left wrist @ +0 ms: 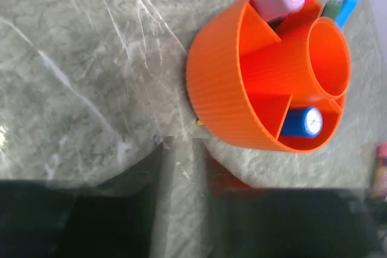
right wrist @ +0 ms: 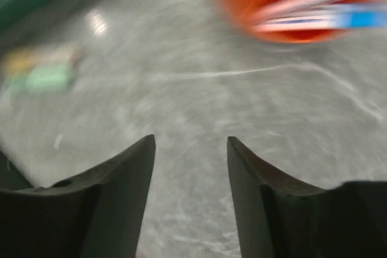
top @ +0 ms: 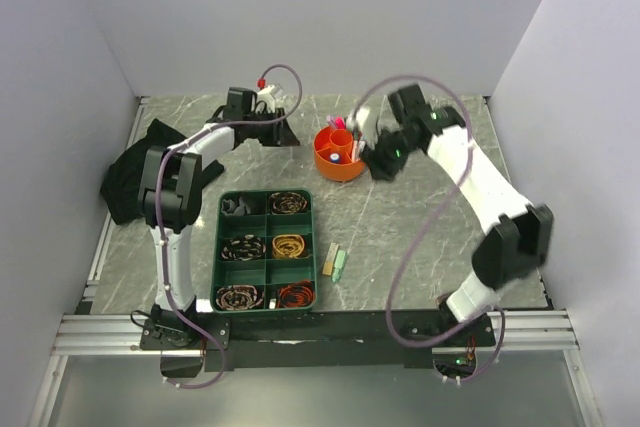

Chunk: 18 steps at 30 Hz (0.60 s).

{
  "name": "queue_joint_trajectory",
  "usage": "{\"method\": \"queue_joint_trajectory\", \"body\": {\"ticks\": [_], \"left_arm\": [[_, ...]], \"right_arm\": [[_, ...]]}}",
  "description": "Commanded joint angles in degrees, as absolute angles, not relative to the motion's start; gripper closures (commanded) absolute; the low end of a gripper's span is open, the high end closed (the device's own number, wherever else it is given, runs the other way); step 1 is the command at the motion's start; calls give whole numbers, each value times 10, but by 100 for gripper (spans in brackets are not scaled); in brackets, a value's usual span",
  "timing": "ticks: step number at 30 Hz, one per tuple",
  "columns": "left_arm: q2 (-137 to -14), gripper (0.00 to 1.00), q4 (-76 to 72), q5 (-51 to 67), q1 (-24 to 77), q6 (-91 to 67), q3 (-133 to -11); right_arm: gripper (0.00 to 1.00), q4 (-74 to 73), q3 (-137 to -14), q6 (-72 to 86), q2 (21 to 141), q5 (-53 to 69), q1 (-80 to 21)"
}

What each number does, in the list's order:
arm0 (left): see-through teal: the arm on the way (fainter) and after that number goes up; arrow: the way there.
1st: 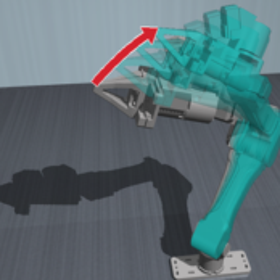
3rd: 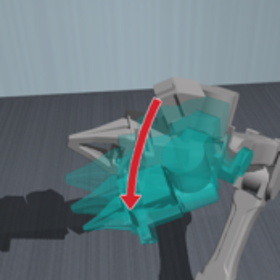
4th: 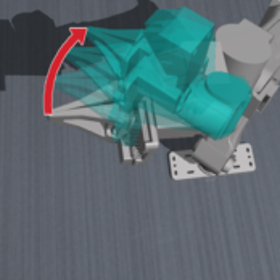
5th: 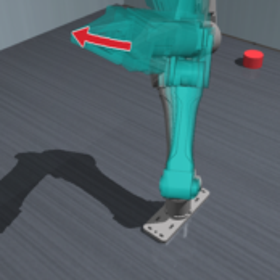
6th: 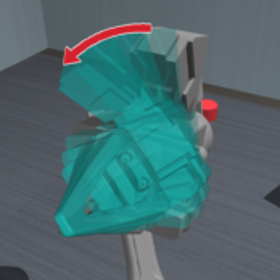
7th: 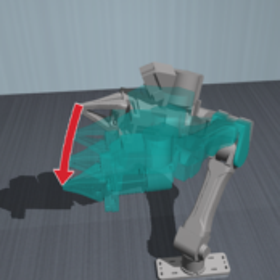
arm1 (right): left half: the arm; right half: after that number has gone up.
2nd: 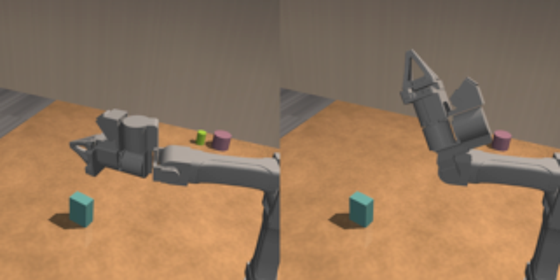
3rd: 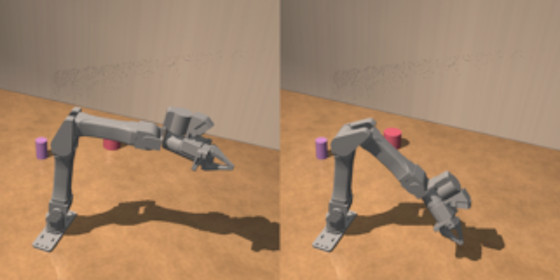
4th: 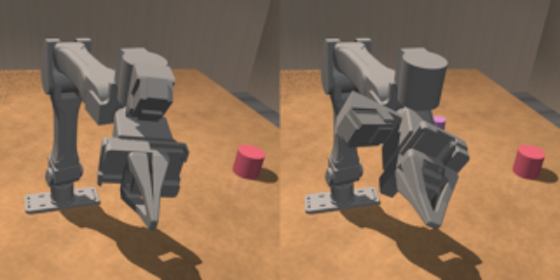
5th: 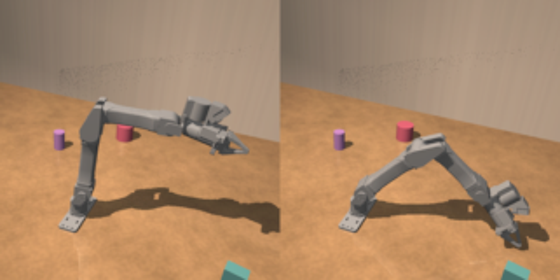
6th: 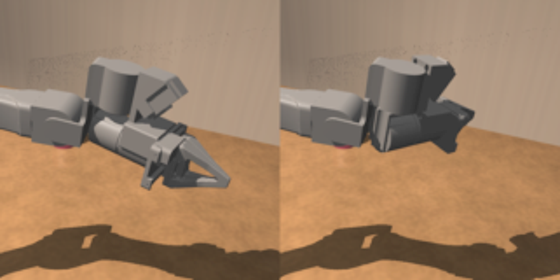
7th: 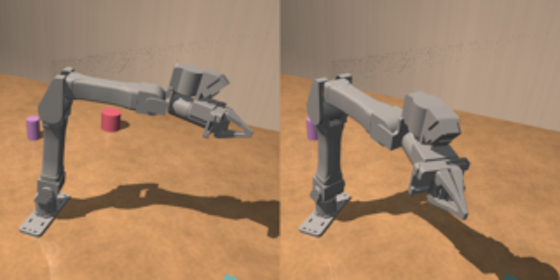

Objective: Sort the stationery into containers
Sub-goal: Pick up the pen from the center of the board.

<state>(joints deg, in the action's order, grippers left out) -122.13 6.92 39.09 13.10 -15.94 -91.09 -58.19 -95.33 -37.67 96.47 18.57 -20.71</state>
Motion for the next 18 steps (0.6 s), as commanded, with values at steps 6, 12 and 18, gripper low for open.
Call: {"method": "queue_joint_trajectory", "body": {"ticks": [6, 12, 18], "left_arm": [[-1154, 20, 179, 371, 96, -65, -905], [-1092, 1, 200, 369, 51, -55, -871], [-1027, 1, 196, 336, 34, -53, -830]], "right_arm": [[41, -571, -629, -848, 793, 267, -343], [43, -524, -632, -898, 859, 277, -401], [43, -486, -631, -931, 913, 263, -438]]}}
